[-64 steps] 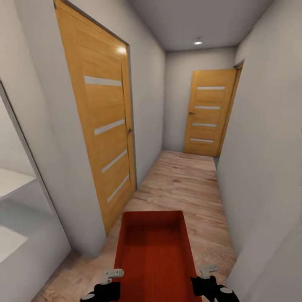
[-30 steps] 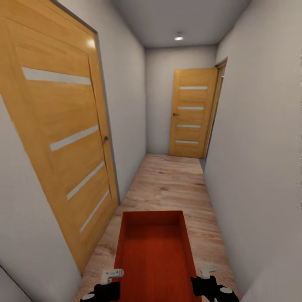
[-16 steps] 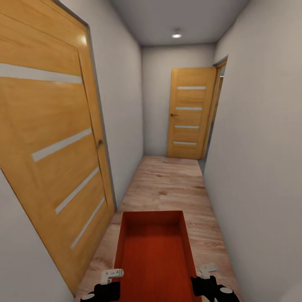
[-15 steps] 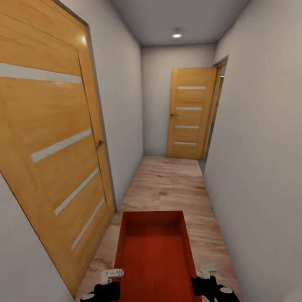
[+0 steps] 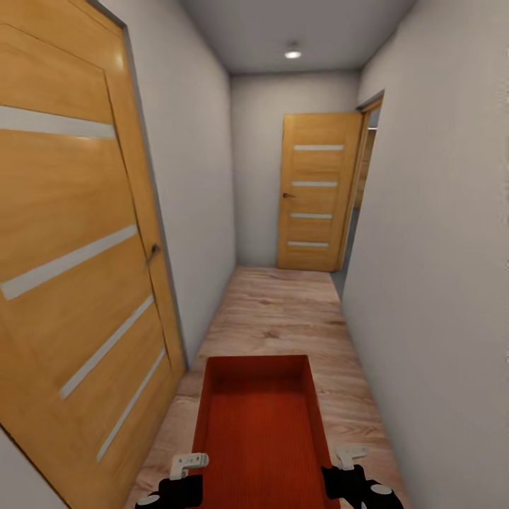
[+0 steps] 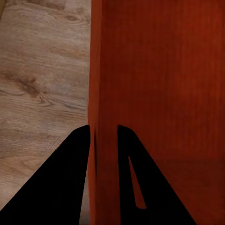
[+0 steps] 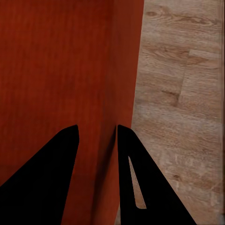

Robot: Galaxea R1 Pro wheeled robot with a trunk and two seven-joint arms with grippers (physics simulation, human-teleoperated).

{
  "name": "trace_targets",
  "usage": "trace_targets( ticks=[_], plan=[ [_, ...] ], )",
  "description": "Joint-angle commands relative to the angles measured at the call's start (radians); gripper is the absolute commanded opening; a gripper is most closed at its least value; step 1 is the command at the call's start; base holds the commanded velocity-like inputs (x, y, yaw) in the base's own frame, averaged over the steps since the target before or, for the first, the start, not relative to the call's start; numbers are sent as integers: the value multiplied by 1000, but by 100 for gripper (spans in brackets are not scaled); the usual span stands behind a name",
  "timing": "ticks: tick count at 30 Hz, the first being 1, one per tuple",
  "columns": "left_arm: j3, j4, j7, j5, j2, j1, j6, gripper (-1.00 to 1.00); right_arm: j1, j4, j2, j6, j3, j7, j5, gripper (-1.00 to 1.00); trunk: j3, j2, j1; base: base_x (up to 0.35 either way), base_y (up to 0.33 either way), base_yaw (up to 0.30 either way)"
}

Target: Move the two storage containers from the living room to the garage. In the garage, place one container on the floor and stack the other container on top of it (either order is fine).

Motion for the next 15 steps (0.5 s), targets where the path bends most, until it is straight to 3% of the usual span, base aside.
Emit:
trace_targets(
  ticks=[1,8,15],
  plan=[
    [9,-4,17,-9,-1,-1,-27,-100,1,0,2,6,-1,45,7,-100,-2,-2,1,330,0,-258],
    [9,-4,17,-9,-1,-1,-27,-100,1,0,2,6,-1,45,7,-100,-2,-2,1,330,0,-248],
    [9,-4,17,-9,-1,-1,-27,-100,1,0,2,6,-1,45,7,-100,-2,-2,1,330,0,-32]
  ],
)
